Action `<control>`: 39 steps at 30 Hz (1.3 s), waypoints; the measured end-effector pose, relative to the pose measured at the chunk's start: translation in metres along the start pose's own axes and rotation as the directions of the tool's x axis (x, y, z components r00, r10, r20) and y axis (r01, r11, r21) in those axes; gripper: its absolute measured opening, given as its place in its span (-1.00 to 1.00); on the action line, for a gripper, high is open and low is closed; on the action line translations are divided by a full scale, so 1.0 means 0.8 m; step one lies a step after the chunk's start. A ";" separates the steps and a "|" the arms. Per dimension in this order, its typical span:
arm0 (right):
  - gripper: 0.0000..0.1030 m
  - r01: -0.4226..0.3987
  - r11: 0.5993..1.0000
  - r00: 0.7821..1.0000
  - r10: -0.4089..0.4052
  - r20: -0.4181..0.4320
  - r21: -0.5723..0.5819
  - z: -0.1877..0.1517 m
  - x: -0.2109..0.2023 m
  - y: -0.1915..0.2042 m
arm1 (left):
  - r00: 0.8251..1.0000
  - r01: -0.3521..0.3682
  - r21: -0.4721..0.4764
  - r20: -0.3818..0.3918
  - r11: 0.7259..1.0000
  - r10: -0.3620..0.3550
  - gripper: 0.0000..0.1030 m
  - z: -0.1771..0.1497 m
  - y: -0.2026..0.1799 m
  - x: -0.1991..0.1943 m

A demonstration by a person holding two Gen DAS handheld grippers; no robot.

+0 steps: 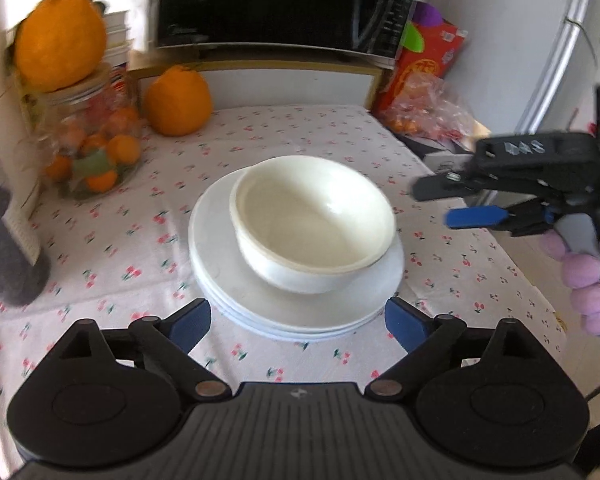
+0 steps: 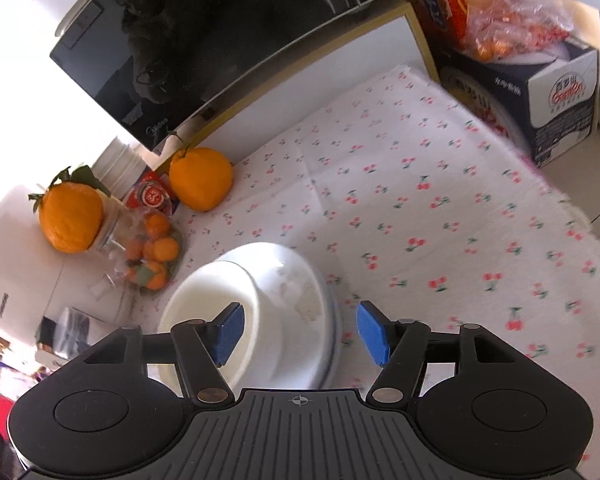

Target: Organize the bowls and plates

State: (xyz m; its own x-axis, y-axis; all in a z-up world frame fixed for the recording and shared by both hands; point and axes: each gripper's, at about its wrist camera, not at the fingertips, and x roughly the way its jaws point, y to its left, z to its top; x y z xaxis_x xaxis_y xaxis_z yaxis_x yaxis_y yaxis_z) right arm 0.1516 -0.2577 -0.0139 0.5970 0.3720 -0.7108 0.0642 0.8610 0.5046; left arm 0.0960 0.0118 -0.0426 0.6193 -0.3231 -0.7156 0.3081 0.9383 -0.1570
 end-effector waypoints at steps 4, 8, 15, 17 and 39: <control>0.27 0.032 0.998 0.999 -0.032 -0.006 -0.046 -0.007 -0.015 -0.008 | 0.996 -0.079 -0.061 -0.034 0.995 0.078 0.85 -0.007 0.008 -0.006; 0.28 0.094 0.990 0.995 -0.095 -0.010 -0.102 -0.018 -0.031 -0.006 | 0.991 -0.125 -0.123 -0.071 0.985 0.117 0.89 -0.014 0.012 -0.014; 0.43 0.116 0.982 0.989 -0.128 -0.068 -0.149 -0.046 -0.049 0.003 | 0.977 -0.195 -0.138 -0.109 0.971 0.181 0.99 -0.026 -0.004 -0.033; 0.48 0.120 0.977 0.988 -0.134 -0.071 -0.177 -0.055 -0.052 0.010 | 0.971 -0.223 -0.143 -0.116 0.964 0.207 0.99 -0.030 -0.009 -0.036; 0.62 0.180 0.922 0.969 -0.226 -0.101 -0.342 -0.121 -0.037 0.059 | 0.931 -0.356 -0.209 -0.168 0.911 0.325 0.99 -0.046 -0.016 -0.039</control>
State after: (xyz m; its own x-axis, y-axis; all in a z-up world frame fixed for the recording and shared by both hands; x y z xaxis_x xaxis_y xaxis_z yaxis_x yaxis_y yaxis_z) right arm 0.0593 -0.1944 -0.0166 0.4829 0.2006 -0.8524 -0.1068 0.9796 0.1701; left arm 0.0461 0.0144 -0.0428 0.5556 0.0249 -0.8311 -0.0902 0.9955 -0.0305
